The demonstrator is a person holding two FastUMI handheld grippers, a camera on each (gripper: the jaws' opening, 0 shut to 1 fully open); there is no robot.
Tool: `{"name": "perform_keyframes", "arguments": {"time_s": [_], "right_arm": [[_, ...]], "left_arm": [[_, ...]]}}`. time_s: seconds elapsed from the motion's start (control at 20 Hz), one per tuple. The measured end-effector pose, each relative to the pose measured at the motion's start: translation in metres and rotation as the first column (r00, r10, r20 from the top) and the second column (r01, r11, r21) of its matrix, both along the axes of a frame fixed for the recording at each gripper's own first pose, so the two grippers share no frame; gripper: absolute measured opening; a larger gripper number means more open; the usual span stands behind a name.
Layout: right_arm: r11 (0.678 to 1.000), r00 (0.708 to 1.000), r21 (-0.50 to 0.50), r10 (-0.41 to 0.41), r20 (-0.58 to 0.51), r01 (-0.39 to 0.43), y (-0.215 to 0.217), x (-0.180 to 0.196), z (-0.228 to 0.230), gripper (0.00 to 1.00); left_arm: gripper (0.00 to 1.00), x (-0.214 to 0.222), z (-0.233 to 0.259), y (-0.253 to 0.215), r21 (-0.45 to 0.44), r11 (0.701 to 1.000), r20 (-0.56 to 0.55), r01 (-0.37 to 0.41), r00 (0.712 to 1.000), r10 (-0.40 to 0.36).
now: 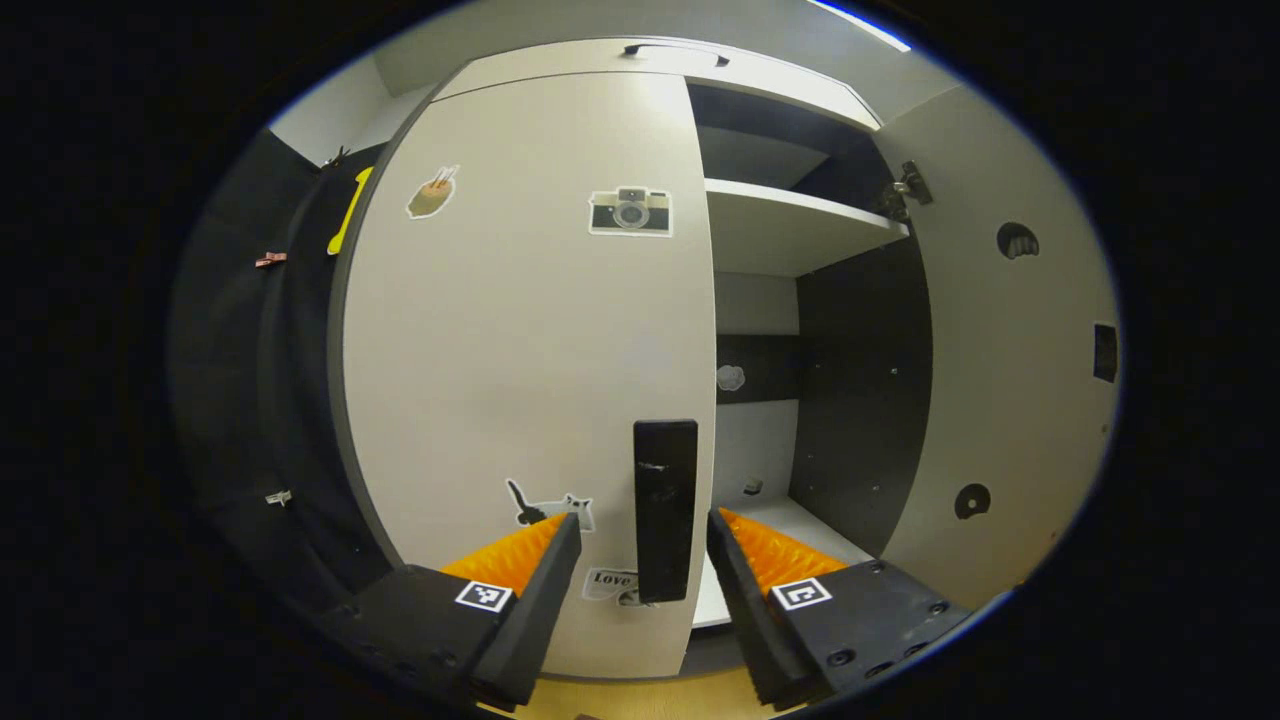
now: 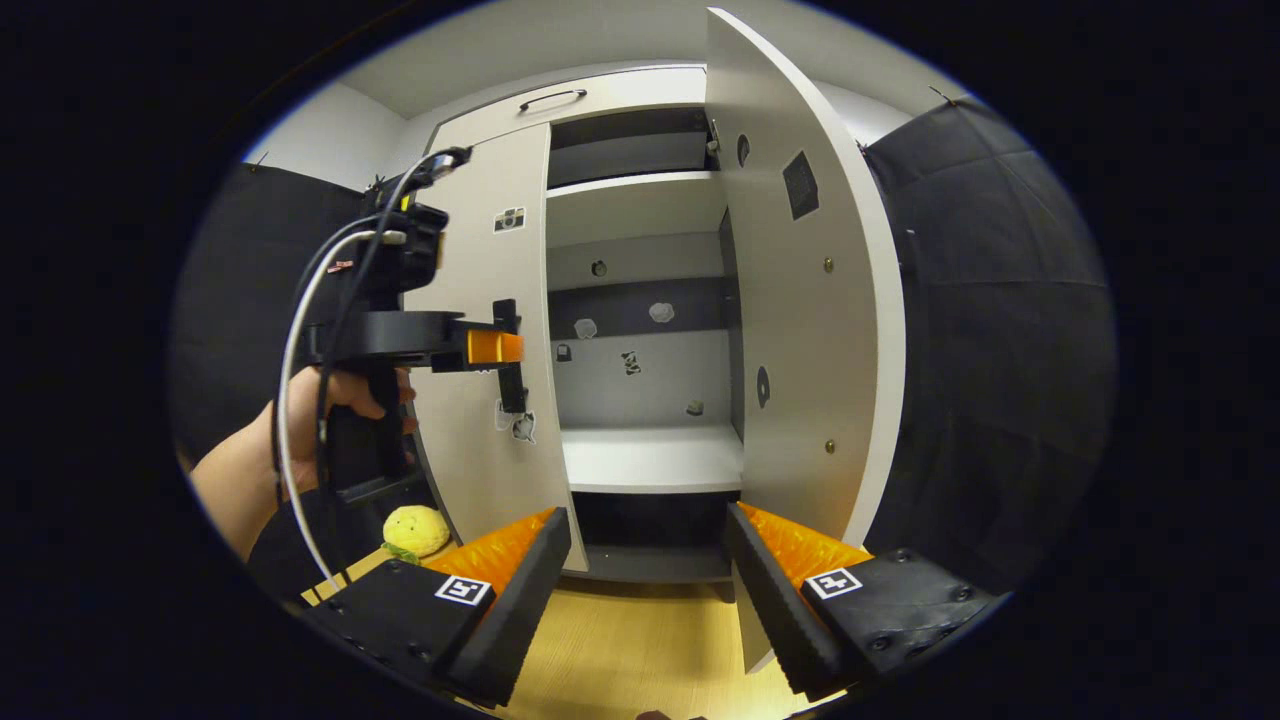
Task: Open the right door of the double-door shoe cabinet with the right hand, and open the left door with the left hand.
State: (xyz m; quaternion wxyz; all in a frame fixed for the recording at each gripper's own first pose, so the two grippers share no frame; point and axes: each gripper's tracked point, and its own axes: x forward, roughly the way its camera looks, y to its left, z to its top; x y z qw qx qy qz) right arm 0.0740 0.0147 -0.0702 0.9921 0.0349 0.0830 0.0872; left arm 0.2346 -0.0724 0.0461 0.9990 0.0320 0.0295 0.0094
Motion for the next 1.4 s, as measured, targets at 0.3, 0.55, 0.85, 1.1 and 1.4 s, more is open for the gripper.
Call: {"name": "perform_keyframes", "arguments": {"time_s": [0.3, 0.55, 0.85, 1.1, 1.4], "right_arm": [[0.998, 0.998, 0.001, 0.060, -0.001, -0.060, -0.002, 0.001, -0.005, 0.99], [0.994, 0.993, 0.011, 0.113, -0.011, -0.113, -0.005, 0.002, -0.010, 0.98], [0.984, 0.984, 0.046, 0.173, -0.047, -0.171, -0.009, -0.009, -0.021, 0.98], [0.987, 0.985, 0.032, 0.162, -0.061, -0.160, -0.013, -0.024, -0.024, 0.98], [0.999, 0.999, 0.014, 0.031, -0.038, -0.030, -0.024, -0.042, -0.011, 0.98]], "left_arm": [[0.54, 0.020, -0.003, -0.002, -0.006, 0.999, -0.027, -0.052, 0.998, 0.052], [0.36, 0.022, -0.005, -0.005, -0.005, 0.996, -0.037, -0.085, 0.996, 0.085], [0.23, 0.021, -0.011, -0.003, -0.004, 0.994, -0.037, -0.107, 0.994, 0.107], [0.11, 0.017, -0.009, -0.003, -0.026, 0.995, -0.038, -0.092, 0.995, 0.091], [0.11, -0.009, -0.001, 0.000, -0.045, 0.998, -0.013, -0.037, 0.999, 0.037]]}}
